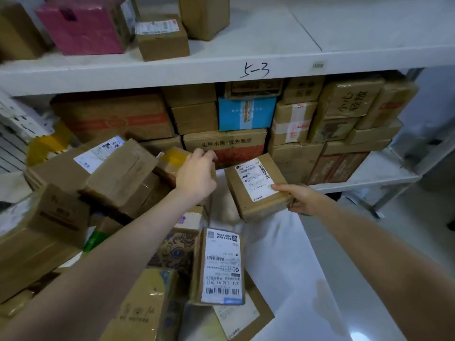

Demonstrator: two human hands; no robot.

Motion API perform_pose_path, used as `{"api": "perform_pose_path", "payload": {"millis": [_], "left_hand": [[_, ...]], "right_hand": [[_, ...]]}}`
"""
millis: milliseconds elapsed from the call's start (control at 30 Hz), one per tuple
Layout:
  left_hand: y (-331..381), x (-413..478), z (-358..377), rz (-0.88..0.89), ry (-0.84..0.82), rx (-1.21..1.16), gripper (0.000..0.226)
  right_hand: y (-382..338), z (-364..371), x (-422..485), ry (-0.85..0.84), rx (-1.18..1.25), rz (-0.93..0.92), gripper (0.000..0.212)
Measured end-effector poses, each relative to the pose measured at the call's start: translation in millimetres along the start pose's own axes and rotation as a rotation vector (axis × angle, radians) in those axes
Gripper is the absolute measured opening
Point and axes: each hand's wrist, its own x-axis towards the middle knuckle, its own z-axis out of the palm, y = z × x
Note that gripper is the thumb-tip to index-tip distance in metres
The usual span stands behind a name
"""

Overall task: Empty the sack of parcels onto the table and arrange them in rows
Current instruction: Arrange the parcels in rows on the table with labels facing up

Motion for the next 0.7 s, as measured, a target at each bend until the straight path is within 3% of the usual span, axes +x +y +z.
{"api": "perform_pose_path", "payload": {"millis": [100, 167, 333, 500, 600, 700], "left_hand": [[-5, 20, -7, -0.001, -0.294, 0.230, 0.093], [-7, 33, -3, 0.009, -0.457, 0.323, 0.113], [-19, 50, 8, 0.011, -0.592, 0.490, 0.119], [-21, 60, 18, 0.108, -0.540, 0.564, 0.110], [-16, 61, 14, 0.149, -0.474, 0.505, 0.109], [-9, 63, 5, 0.197, -0.373, 0.481, 0.105]], "right_hand": [[-7, 1, 17, 0.072, 0.067, -0.061, 0.062], [-10, 3, 29, 0.108, 0.124, -0.102, 0.062], [-23, 8, 63, 0.133, 0.211, -0.163, 0.056], [-33, 17, 97, 0.143, 0.161, -0.136, 0.043], [-24, 18, 117, 0.265, 0.043, -0.109, 0.061], [-25, 21, 120, 0.324, -0.085, -0.143, 0.061]]}}
